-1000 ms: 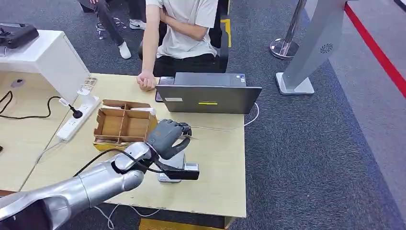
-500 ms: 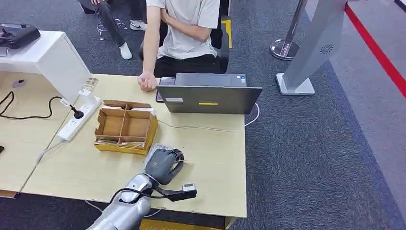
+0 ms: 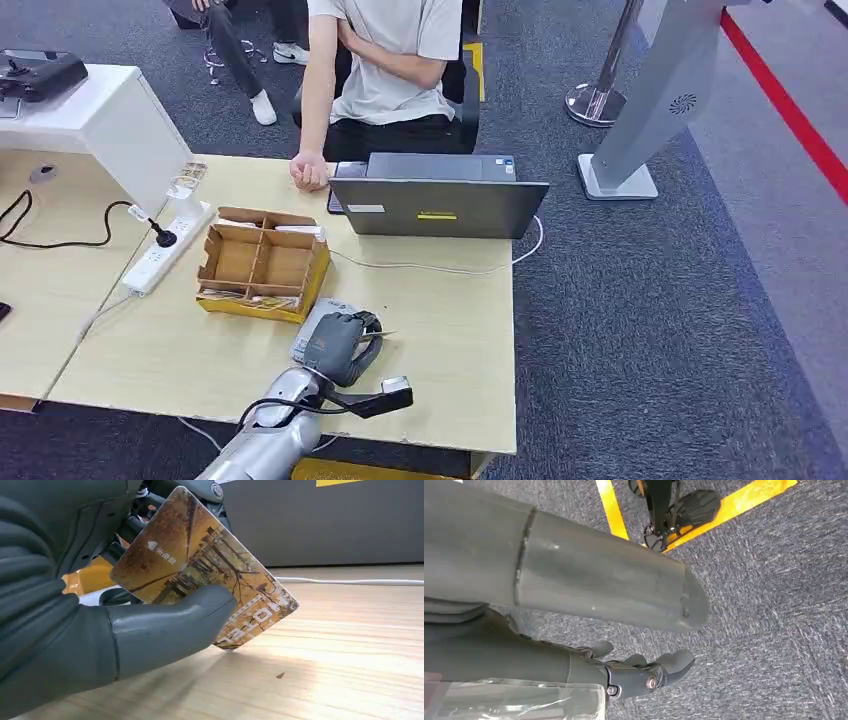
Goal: Pass the card to the sensor for recognition and then transmit it.
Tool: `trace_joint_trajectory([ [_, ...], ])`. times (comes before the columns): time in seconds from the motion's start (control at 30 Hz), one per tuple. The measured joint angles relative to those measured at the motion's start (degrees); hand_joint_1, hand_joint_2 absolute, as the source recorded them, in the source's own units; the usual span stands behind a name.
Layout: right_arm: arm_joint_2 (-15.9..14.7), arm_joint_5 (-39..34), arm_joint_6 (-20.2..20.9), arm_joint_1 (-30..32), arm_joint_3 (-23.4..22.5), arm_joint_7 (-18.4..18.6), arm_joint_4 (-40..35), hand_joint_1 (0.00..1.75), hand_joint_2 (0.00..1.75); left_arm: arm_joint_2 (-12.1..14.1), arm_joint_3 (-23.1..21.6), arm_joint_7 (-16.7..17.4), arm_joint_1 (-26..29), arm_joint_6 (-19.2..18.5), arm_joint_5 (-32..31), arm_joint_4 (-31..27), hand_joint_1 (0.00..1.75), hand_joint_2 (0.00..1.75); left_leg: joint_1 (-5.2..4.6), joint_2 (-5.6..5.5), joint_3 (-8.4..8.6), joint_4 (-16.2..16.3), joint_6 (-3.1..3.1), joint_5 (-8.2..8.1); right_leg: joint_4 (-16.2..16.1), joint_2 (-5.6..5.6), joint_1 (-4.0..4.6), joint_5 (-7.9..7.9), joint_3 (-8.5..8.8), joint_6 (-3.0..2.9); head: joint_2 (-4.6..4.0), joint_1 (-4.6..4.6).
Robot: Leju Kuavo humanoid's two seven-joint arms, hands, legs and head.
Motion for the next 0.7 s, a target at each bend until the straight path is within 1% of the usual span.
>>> trace_joint_trajectory([
  [0.6, -0.02, 0.06, 0.27, -0.02, 0.0, 0.06, 0.0, 0.0, 0.0, -0.02, 0.11, -0.17, 0.01, 0.0, -0.04, 0.09, 1.75, 1.75, 0.0, -0.02, 0.05, -0.01, 0.02, 0.01, 0.0, -0.02, 0.0, 0.0, 0.11, 0.0, 0.0, 0.0],
  [0.63, 0.09, 1.1, 2.93, 0.31, 0.04, 1.28, 0.08, 0.0, 0.0, -0.04, 0.45, -2.34, 1.55, 0.0, -0.87, -0.21, 1.75, 1.75, -0.01, -0.03, 0.05, -0.06, 0.01, 0.0, 0.0, -0.03, 0.0, -0.02, 0.17, 0.0, 0.0, 0.02],
  [0.67, 0.42, 2.7, 7.21, 1.7, 0.48, 2.76, 0.26, 0.0, 0.0, 0.2, 1.95, -4.18, 5.22, -0.64, -1.69, -3.8, 1.75, 1.75, -0.04, 0.05, 0.31, -0.13, -0.08, -0.23, -0.02, 0.06, -0.01, -0.16, 0.36, -0.06, 0.0, 0.11],
  [0.7, 0.92, 4.76, 15.03, 3.92, 1.33, 3.64, -0.15, 0.0, 0.0, 2.33, 4.53, -3.32, 11.48, -2.43, -2.32, -13.66, 1.75, 1.75, -0.05, 0.26, 0.89, -0.15, -0.15, -0.54, -0.03, 0.28, -0.01, -0.48, 0.61, -0.24, 0.0, 0.18],
])
